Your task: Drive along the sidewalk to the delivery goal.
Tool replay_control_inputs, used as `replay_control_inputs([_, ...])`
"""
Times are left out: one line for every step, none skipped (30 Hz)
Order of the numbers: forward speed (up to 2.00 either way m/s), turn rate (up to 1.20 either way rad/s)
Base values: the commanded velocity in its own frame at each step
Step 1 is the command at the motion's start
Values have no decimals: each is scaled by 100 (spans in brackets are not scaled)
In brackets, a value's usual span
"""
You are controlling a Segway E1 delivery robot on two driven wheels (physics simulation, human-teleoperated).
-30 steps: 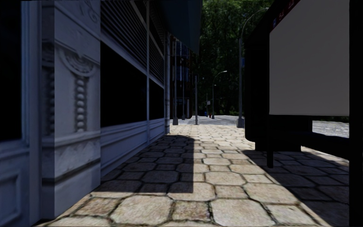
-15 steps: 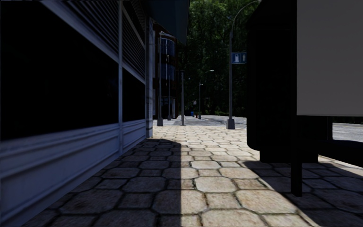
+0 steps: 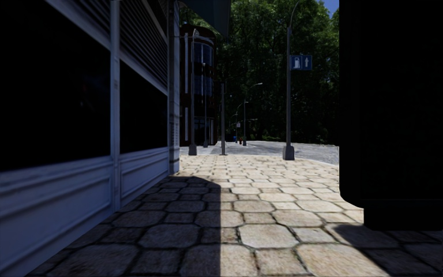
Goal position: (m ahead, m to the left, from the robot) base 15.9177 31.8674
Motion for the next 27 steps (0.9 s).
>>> replay_control_inputs([200, 0])
replay_control_inputs([200, 0])
replay_control_inputs([200, 0])
replay_control_inputs([200, 0])
replay_control_inputs([200, 0])
replay_control_inputs([200, 0])
replay_control_inputs([200, 0])
replay_control_inputs([200, 0])
replay_control_inputs([200, 0])
replay_control_inputs([200, 0])
replay_control_inputs([200, 0])
replay_control_inputs([200, 0])
replay_control_inputs([200, 0])
replay_control_inputs([200, 0])
replay_control_inputs([200, 0])
replay_control_inputs([200, 0])
replay_control_inputs([200, 0])
replay_control_inputs([200, 0])
replay_control_inputs([200, 0])
replay_control_inputs([200, 0])
replay_control_inputs([200, 0])
replay_control_inputs([200, 0])
replay_control_inputs([200, 0])
replay_control_inputs([200, 0])
replay_control_inputs([200, 0])
replay_control_inputs([200, 0])
replay_control_inputs([200, 0])
